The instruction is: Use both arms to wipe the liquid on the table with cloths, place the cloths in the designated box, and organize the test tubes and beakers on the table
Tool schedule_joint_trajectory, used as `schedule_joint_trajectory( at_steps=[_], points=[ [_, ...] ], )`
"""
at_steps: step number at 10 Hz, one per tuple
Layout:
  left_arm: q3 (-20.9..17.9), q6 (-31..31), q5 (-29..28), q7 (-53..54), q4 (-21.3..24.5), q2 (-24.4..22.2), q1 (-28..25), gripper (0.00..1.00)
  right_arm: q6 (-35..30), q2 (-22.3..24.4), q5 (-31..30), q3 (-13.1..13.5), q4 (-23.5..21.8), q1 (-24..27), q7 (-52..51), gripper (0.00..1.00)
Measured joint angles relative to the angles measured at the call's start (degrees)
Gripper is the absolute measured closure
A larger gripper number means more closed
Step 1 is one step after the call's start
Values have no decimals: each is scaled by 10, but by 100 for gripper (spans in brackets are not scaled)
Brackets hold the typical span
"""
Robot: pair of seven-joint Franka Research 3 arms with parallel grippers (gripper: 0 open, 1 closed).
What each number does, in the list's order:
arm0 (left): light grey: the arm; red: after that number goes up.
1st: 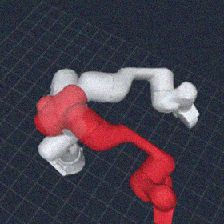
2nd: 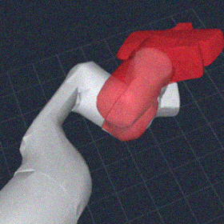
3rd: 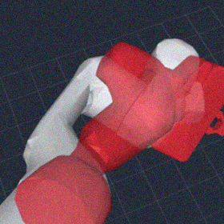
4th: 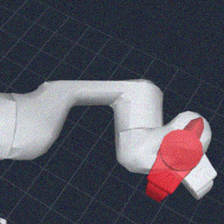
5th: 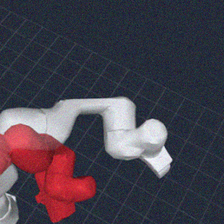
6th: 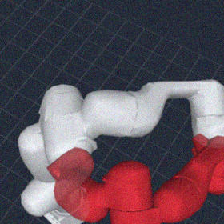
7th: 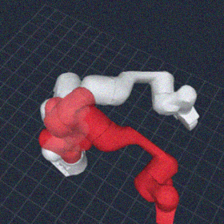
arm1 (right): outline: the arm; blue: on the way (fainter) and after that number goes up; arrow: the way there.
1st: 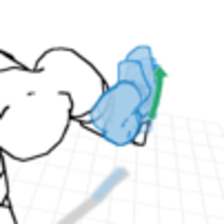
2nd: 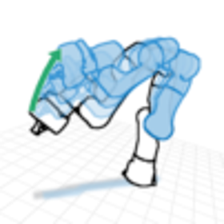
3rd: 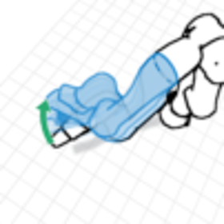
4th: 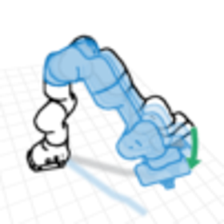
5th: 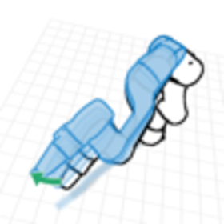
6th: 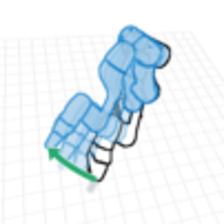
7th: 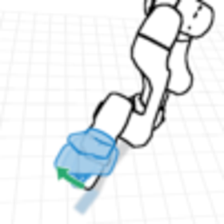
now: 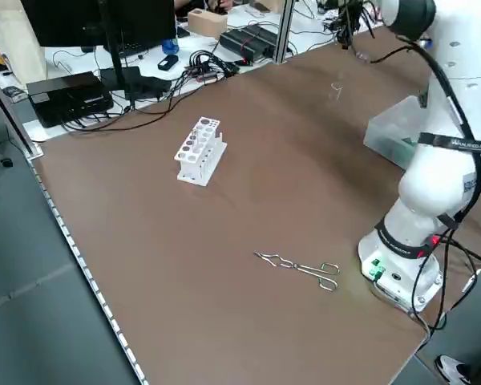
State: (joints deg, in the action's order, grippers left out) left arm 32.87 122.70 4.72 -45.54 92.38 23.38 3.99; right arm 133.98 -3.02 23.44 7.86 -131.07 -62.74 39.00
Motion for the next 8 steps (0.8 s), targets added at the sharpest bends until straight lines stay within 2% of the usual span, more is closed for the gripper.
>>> schedule_joint_trajectory(
  at_steps=[2, 3, 4, 6, 7, 8],
  points=[
    [-36, -54, -1, 21, 2, -20, -8, 79, 51, -12, 0, 0, -25, -48, 43, 65],
    [-68, -80, -1, 36, 2, -29, -10, 79, 55, -14, 0, 4, -25, -49, 44, 62],
    [-103, -100, -3, 47, 3, -38, -12, 79, 60, -13, -3, 12, -21, -44, 43, 47],
    [-158, -130, -34, 53, 17, -64, -16, 79, 68, -12, -45, 20, 20, 12, -23, 18],
    [-187, -135, -45, 54, 37, -86, -16, 79, 66, -12, -55, 23, 47, 56, -112, 4],
    [-223, -136, -51, 67, 62, -112, -15, 79, 65, -15, -57, 25, 69, 98, -213, 1]
  ],
)
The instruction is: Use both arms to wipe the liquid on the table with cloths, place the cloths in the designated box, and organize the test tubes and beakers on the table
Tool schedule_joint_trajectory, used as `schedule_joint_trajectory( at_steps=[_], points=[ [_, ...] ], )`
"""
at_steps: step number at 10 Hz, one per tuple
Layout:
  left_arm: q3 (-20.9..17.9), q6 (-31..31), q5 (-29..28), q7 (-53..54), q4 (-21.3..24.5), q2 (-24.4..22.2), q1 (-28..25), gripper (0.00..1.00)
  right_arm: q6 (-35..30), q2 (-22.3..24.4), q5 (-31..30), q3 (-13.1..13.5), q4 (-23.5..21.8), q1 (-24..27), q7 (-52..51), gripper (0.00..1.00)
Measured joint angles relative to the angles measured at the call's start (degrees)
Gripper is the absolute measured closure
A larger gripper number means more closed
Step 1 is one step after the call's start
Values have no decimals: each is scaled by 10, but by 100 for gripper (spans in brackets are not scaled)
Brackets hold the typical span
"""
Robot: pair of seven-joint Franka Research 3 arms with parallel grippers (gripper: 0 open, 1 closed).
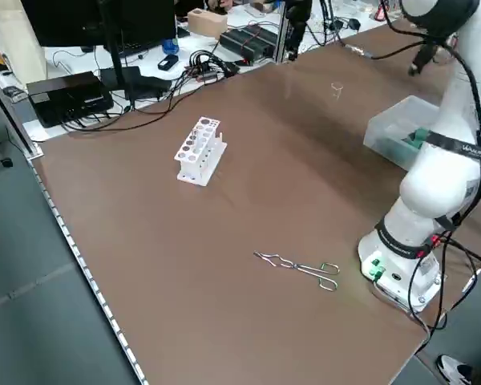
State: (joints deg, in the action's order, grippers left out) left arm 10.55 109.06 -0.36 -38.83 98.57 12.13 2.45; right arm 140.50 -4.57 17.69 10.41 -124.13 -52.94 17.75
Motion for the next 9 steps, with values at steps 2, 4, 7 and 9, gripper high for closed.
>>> schedule_joint_trajectory(
  at_steps=[2, 4, 7, 9],
  points=[
    [-80, 2, -5, 49, 39, -42, -2, 79, 13, -17, -1, 0, 35, 65, -173, 1],
    [-154, 14, -6, 123, 71, -65, -9, 79, 50, -48, 0, -2, 52, 83, -243, 1],
    [-248, 77, -7, 218, 108, -68, -12, 79, 120, -109, 0, -11, 79, 84, -325, 1],
    [-269, 119, -7, 240, 123, -55, -12, 79, 94, -121, 0, -10, 106, 101, -358, 1]
  ],
)
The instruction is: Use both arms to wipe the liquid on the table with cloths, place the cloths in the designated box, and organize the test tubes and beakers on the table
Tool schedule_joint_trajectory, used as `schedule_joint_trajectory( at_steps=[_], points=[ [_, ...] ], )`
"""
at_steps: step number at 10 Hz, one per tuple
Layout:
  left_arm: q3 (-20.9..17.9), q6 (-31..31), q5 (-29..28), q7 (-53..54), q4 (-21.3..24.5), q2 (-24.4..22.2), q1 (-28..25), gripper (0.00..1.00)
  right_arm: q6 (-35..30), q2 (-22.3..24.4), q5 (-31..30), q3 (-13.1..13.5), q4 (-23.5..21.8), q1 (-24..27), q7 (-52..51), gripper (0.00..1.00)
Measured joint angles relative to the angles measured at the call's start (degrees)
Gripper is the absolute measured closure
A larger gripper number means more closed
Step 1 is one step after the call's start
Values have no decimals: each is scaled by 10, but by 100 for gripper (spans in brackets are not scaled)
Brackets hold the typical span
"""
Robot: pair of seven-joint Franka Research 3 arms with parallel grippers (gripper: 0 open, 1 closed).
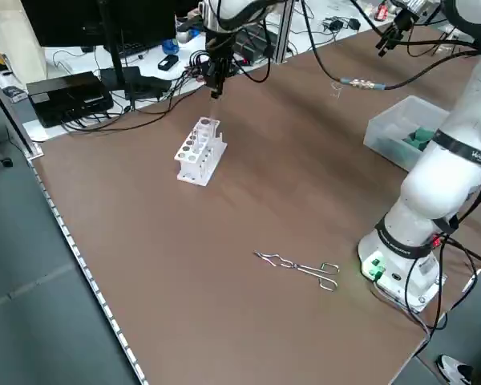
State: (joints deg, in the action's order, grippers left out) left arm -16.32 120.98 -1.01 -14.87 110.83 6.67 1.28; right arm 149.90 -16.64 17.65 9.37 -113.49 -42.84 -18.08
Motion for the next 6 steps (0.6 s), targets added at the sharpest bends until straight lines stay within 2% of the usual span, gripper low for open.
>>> schedule_joint_trajectory(
  at_steps=[2, 4, 6],
  points=[
    [-12, 15, 0, 13, -2, 11, 1, 79, -97, 0, 41, 0, 42, 31, -41, 1],
    [-20, 15, 0, 19, -2, 9, 1, 79, -158, -3, 169, 1, 69, 63, -166, 1],
    [-23, 15, 0, 19, -2, 9, -1, 79, -179, -18, 282, 2, 69, 85, -324, 1]
  ],
)
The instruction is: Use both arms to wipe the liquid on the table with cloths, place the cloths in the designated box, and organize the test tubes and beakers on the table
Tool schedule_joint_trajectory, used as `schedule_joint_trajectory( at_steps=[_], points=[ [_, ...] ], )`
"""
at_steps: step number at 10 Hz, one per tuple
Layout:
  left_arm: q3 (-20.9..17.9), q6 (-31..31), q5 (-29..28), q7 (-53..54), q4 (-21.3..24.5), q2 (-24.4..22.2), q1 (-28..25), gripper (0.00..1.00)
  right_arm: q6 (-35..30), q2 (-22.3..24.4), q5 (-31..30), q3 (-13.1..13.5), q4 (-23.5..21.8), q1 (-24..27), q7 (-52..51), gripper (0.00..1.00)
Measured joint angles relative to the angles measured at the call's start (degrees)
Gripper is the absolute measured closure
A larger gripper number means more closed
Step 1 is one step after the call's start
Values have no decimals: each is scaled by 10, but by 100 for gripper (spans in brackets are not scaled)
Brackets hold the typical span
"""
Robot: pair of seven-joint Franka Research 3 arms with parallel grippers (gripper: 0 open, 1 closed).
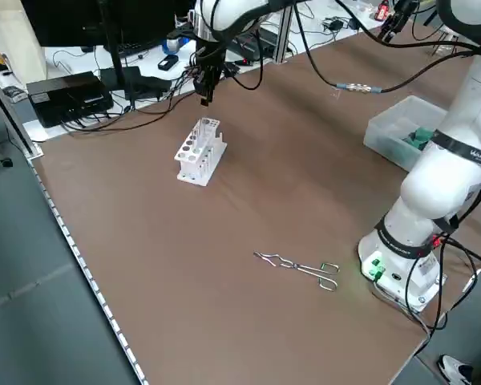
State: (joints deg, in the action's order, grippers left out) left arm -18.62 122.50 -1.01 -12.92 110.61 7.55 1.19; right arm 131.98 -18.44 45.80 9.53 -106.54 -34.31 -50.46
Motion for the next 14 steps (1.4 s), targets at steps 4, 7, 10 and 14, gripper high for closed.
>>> schedule_joint_trajectory(
  at_steps=[4, 7, 10, 14],
  points=[
    [0, 5, 0, 0, 0, 13, 0, 79, -4, -56, 205, -2, 2, 2, -332, 1],
    [-5, 18, 0, 0, 0, 27, -3, 79, -87, -139, 400, -1, 6, 6, -569, 1],
    [-5, 21, 0, 0, -1, 32, -2, 50, -156, -221, 484, 2, 42, 41, -744, 1],
    [2, 8, 0, 20, -27, 27, 1, 0, -185, -330, 605, -2, 133, 43, -889, 1]
  ],
)
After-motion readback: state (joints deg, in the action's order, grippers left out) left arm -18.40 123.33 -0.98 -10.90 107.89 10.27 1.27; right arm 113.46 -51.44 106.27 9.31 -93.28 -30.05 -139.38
